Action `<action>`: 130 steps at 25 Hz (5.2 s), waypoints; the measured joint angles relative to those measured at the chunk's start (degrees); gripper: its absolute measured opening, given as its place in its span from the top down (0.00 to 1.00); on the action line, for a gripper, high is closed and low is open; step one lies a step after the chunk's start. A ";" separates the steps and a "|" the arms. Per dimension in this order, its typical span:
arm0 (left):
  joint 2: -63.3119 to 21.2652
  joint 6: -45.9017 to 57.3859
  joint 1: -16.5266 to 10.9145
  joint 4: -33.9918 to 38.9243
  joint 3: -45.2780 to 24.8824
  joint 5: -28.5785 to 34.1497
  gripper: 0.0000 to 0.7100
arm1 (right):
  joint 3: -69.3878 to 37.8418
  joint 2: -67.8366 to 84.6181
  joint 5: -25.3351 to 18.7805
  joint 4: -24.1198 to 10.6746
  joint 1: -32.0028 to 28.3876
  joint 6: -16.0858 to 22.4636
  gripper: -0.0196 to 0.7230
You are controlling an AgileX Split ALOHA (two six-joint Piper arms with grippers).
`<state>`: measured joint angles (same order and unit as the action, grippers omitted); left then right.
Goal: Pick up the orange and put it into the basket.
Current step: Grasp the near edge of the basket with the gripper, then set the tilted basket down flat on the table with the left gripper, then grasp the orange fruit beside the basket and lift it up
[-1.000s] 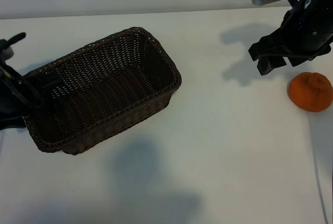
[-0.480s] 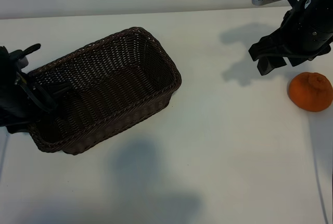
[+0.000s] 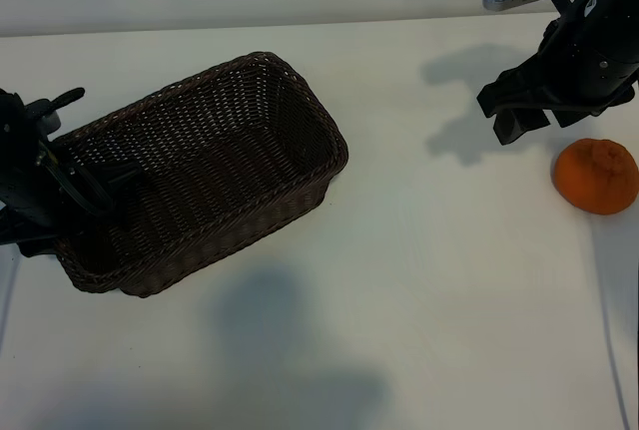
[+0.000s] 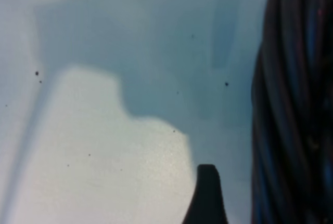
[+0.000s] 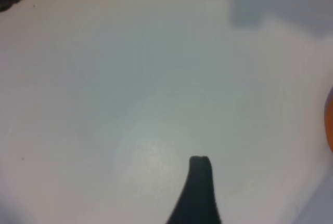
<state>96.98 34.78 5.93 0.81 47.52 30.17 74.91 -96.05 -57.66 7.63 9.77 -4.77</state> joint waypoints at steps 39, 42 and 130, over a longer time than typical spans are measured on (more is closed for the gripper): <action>-7.63 -11.33 -4.16 -9.64 0.00 -0.87 0.53 | 0.00 0.00 -0.39 0.00 0.00 0.00 0.17; -9.70 -20.22 -7.39 -18.26 0.00 -0.62 0.54 | 0.00 0.00 -0.41 0.00 0.00 0.00 0.17; 4.55 -31.14 6.00 -16.73 32.80 18.98 0.09 | 0.00 0.00 -2.17 0.00 0.00 -0.25 0.17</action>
<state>101.53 3.64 11.93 -15.91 80.33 49.16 74.91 -96.05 -59.84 7.63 9.77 -5.03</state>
